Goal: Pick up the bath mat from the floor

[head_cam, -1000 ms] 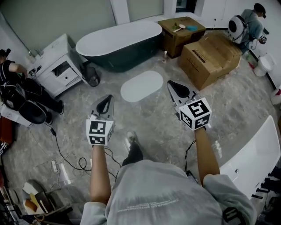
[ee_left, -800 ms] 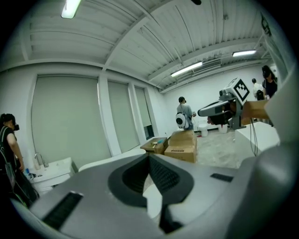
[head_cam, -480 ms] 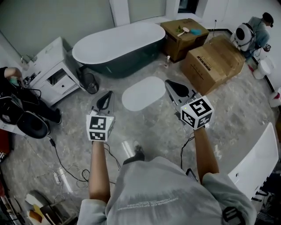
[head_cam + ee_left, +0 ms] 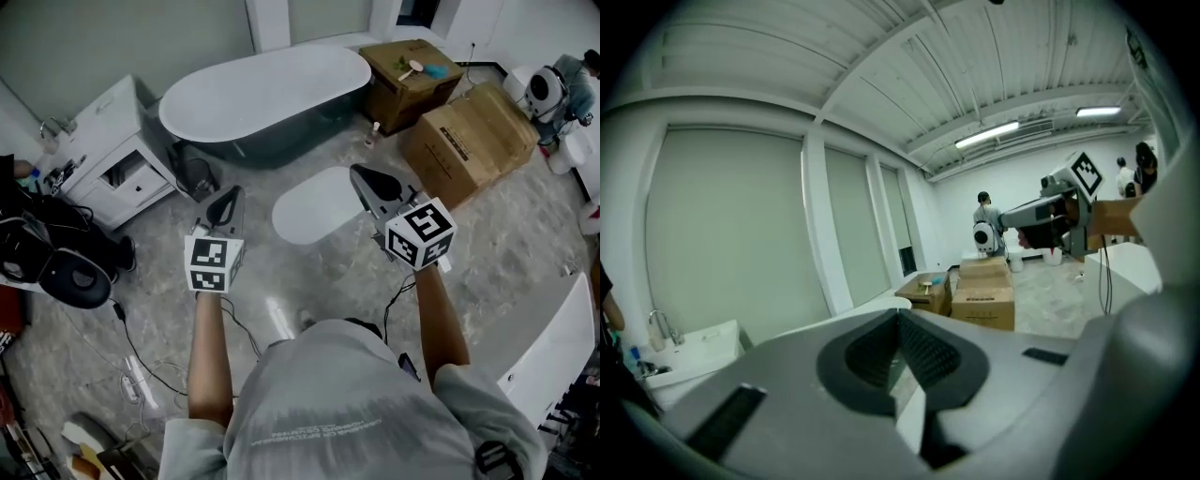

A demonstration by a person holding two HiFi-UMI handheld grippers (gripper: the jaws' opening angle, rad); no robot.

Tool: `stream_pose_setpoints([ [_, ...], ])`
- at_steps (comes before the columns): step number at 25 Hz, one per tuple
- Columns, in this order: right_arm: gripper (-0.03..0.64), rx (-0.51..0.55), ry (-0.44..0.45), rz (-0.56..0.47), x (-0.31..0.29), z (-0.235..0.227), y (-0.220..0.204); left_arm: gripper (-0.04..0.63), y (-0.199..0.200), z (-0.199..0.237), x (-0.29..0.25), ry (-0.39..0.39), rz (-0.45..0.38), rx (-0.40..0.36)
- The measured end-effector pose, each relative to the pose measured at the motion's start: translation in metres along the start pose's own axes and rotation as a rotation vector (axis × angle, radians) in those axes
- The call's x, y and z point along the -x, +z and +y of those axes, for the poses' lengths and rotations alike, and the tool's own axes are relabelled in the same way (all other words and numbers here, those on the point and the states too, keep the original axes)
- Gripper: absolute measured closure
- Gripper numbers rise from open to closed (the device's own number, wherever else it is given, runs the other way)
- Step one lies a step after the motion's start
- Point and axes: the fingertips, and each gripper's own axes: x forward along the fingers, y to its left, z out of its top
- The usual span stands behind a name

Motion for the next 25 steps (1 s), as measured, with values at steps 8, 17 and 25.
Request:
stream_pose_setpoints([
  [8,0.603,-0.014,0.010,0.052,-0.048,-0.013,-0.021,0.578,-0.019,0.024,-0.030,-0.004,0.010,0.041],
  [17,0.603,-0.027,0.067,0.139,-0.105,-0.039,-0.050,0.578,-0.058,0.039,-0.077,-0.009,0.093,0.123],
  [25,0.603,-0.034,0.173,0.216,-0.170,-0.088,-0.093,0.578,-0.102,0.055,-0.154,0.004,0.216,0.207],
])
